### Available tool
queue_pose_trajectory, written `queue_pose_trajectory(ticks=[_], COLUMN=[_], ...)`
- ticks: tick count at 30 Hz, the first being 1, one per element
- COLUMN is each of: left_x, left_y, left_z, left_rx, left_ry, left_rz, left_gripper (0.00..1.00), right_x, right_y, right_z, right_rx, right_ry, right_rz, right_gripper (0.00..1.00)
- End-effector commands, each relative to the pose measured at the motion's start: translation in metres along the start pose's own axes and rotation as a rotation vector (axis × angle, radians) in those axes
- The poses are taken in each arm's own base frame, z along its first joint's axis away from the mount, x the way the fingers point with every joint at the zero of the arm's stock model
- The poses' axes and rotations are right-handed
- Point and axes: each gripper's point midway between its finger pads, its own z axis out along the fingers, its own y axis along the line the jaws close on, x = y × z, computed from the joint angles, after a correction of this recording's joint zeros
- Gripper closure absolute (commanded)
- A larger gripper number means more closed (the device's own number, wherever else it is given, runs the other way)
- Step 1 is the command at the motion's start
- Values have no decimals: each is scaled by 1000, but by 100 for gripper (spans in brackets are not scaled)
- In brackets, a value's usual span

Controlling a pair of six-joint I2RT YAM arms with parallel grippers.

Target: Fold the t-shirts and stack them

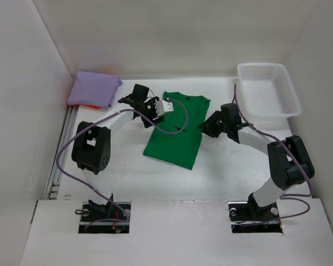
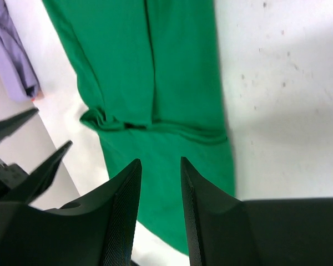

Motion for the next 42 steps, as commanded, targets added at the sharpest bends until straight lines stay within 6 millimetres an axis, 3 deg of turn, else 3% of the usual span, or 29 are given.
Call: queue_pose_trajectory(ticks=[1, 6, 9, 11, 14, 19, 23, 34, 42], left_x=[-36, -45, -42, -37, -25, 24, 37, 49, 71], left_y=[-1, -8, -17, -24, -39, -107, -144, -149, -145], left_z=[-18, -6, 1, -8, -40, -69, -63, -29, -7], left_rx=[8, 25, 24, 25, 19, 110, 162, 134, 143], left_ry=[-124, -110, -76, -57, -75, -29, -33, 3, 103], left_rz=[83, 58, 43, 40, 172, 500, 537, 505, 435], left_gripper=[39, 39, 41, 43, 40, 34, 32, 34, 50], right_x=[-2, 2, 14, 28, 59, 102, 121, 166, 172], right_y=[16, 28, 22, 18, 13, -19, -41, -49, -57], right_z=[-20, -34, -40, -48, -63, -78, -77, -57, -39], right_rx=[-70, -100, -52, -26, -9, 68, 83, 106, 135], right_ry=[-26, -46, -46, -32, 0, 51, 55, 142, 145], right_rz=[-77, -150, -182, -208, -286, -250, -129, -84, -35], right_gripper=[61, 62, 63, 61, 53, 44, 43, 40, 44])
